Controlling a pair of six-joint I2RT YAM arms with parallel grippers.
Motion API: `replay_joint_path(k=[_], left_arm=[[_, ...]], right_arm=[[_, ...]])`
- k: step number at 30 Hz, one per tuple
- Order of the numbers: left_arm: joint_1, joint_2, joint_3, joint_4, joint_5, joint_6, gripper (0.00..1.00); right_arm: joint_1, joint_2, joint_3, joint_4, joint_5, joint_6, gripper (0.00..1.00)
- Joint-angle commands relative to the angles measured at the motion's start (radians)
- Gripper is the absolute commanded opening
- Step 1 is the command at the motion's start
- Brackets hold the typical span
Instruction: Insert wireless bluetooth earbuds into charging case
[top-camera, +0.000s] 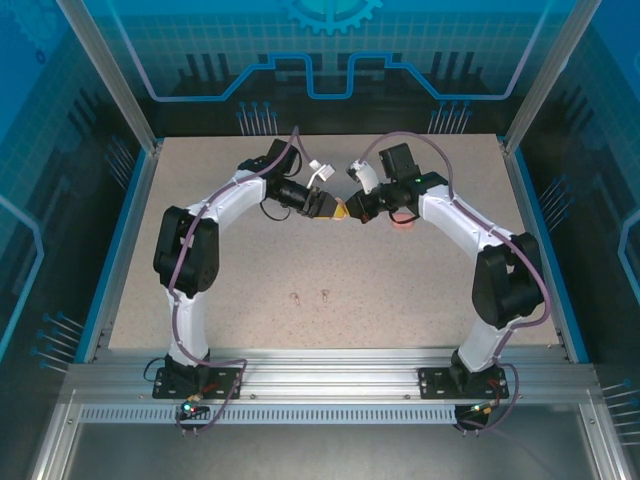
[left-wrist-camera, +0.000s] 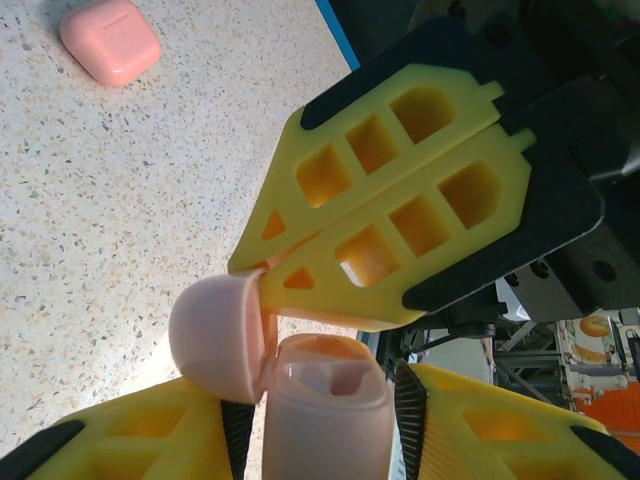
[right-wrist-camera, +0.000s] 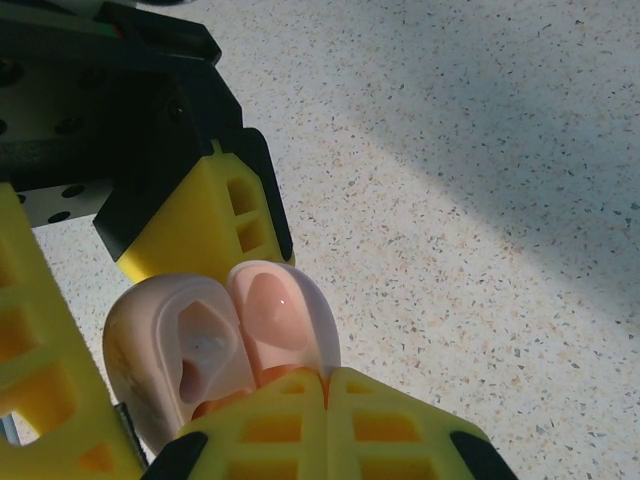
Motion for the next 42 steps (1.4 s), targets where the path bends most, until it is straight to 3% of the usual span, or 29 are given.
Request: replay_joint_path(k=[1, 10, 26, 33, 42], left_arm=[[-0.005, 0.01, 0.039, -0.041, 0.04, 0.039, 0.45], [0.008, 0.012, 0.056, -0.113, 0.038, 0.095, 0.47], [0.013, 0.021, 0.059, -0.091, 0.042, 0.076, 0.3], [0.012, 0.027, 0.061, -0.076, 0.041, 0.065, 0.35], [0.014, 0.028, 0.062, -0.066, 0.037, 0.059, 0.32]], right_arm=[[0.012, 0.012, 0.029, -0.019, -0.014, -0.002, 0.0], [0.009, 0.019, 0.027, -0.02, 0.001, -0.006, 0.0], [0.005, 0.015, 0.026, -0.014, -0.006, -0.002, 0.0], [0.005, 0.008, 0.029, -0.014, -0.01, 0.003, 0.0], [0.005, 0.006, 0.032, -0.021, -0.016, 0.0, 0.0]])
